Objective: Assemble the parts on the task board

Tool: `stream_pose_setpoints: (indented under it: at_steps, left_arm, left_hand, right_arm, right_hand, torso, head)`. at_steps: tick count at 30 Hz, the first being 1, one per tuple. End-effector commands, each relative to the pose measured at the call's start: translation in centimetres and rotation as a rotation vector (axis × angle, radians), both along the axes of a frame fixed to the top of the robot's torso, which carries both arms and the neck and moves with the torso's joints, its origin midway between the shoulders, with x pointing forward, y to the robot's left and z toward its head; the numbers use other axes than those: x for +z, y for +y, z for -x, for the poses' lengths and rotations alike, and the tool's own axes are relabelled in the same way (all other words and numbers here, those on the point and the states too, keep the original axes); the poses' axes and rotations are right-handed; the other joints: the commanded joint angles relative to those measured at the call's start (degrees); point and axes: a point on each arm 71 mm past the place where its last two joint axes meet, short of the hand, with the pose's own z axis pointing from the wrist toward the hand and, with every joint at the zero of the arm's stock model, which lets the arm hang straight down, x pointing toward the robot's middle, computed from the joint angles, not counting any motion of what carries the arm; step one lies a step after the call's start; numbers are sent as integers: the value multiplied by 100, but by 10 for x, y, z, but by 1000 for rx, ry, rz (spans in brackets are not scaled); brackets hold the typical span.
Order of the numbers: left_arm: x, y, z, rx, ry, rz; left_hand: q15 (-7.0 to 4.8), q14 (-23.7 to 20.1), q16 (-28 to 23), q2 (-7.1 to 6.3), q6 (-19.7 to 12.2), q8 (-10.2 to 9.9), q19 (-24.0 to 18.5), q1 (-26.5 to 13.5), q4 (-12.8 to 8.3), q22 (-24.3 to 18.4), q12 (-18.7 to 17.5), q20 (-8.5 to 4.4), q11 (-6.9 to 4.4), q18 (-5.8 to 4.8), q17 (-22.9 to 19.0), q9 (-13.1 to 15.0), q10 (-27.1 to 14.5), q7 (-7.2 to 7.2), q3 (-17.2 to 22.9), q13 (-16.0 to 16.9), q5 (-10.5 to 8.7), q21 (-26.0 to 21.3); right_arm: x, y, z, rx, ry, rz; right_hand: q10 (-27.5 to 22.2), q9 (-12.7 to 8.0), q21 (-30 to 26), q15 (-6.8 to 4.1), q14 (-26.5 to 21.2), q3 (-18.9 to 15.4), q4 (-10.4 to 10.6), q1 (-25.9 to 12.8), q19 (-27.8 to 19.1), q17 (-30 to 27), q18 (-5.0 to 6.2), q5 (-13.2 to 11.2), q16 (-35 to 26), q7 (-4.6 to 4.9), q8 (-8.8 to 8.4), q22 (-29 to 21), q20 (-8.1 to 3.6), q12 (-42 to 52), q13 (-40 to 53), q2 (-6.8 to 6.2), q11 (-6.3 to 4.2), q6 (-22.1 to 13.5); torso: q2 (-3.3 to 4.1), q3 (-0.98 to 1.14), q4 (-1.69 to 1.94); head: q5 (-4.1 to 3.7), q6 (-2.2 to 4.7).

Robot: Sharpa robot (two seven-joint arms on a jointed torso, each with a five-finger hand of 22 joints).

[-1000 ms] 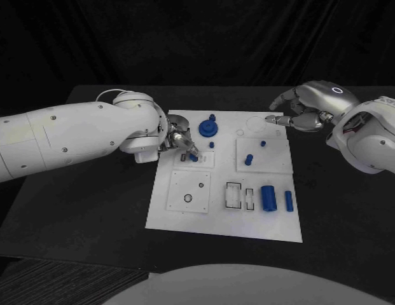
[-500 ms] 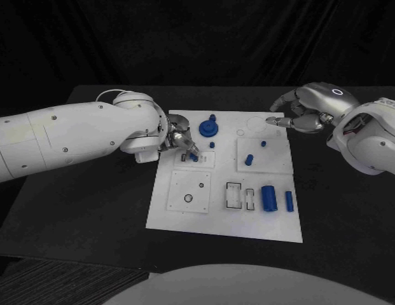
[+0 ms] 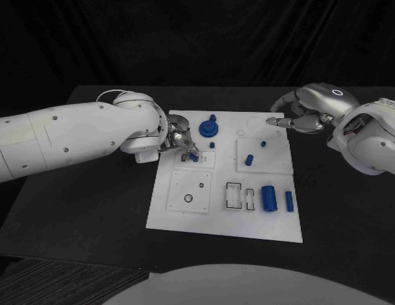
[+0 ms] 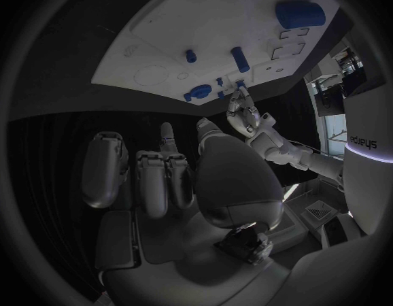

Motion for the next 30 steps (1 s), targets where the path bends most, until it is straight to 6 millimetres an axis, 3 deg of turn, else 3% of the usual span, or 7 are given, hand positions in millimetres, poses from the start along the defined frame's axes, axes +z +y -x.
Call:
stream_pose_setpoints:
  at_steps: [1, 30]
  left_arm:
    - [-2, -2, 2, -23, 14, 1]
    - [-9, -2, 1, -30, 35, -6]
  left_hand:
    - [-42, 595, 15, 64, 7, -35, 29, -15, -352, 1036, -3, -17, -39, 27, 1510, 4, 609, -53, 390, 1503, 34, -25]
    - [-38, 595, 15, 81, 2, -59, 5, -25, -349, 1017, -3, -16, -34, 35, 1510, -1, 609, -48, 400, 1503, -4, -49]
  right_arm:
    - [-1, -1, 0, -19, 9, 5]
    - [-2, -2, 0, -25, 17, 11]
  right_hand:
    - [601, -10, -28, 29, 565, -23, -19, 70, -27, 1419, 19, 39, -23, 2, -36, 1003, -4, 20, 1505, 12, 36, 43]
    - [601, -10, -28, 29, 565, -23, -19, 70, -27, 1419, 19, 39, -23, 2, -36, 1003, -4, 20, 1505, 12, 36, 43]
  torso:
    - [-3, 3, 3]
    - [13, -3, -3]
  head:
    - [12, -1]
    - [17, -1]
